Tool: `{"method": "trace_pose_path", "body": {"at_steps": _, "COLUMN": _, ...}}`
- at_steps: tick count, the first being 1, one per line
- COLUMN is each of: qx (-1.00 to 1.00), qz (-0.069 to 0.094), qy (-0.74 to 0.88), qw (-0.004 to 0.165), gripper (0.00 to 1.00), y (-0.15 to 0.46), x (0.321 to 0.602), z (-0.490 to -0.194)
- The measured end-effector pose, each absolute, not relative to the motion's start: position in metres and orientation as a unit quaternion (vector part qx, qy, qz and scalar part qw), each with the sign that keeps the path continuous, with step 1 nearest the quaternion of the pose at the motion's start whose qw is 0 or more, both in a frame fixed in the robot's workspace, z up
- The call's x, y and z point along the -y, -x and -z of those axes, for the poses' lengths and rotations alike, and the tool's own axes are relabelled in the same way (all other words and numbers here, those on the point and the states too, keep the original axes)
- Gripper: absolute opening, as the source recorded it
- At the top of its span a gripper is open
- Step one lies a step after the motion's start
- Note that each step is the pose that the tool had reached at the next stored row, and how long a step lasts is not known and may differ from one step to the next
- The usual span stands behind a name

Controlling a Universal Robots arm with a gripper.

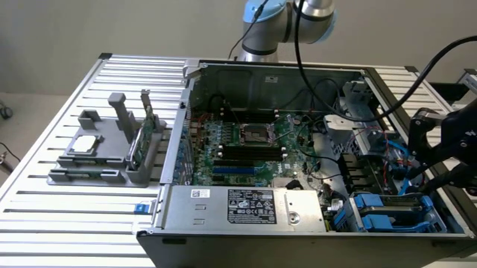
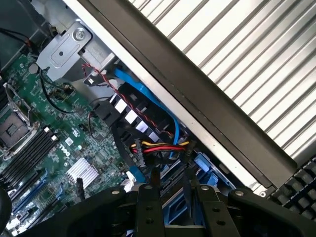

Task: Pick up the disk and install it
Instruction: 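Insert the first disk wire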

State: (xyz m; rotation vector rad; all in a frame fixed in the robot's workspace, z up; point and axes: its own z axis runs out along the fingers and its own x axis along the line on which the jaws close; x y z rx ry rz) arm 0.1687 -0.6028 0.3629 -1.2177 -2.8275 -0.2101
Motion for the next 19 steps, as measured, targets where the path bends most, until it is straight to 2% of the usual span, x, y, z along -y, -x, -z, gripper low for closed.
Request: {"method": "trace_pose_path", "body": {"at_steps": 19, "qx": 0.881, "qz": 0.076, "qy": 0.466, "qw": 0.025, "gripper": 0.33, "y": -0.170, "x": 0.605, "z": -0.350}}
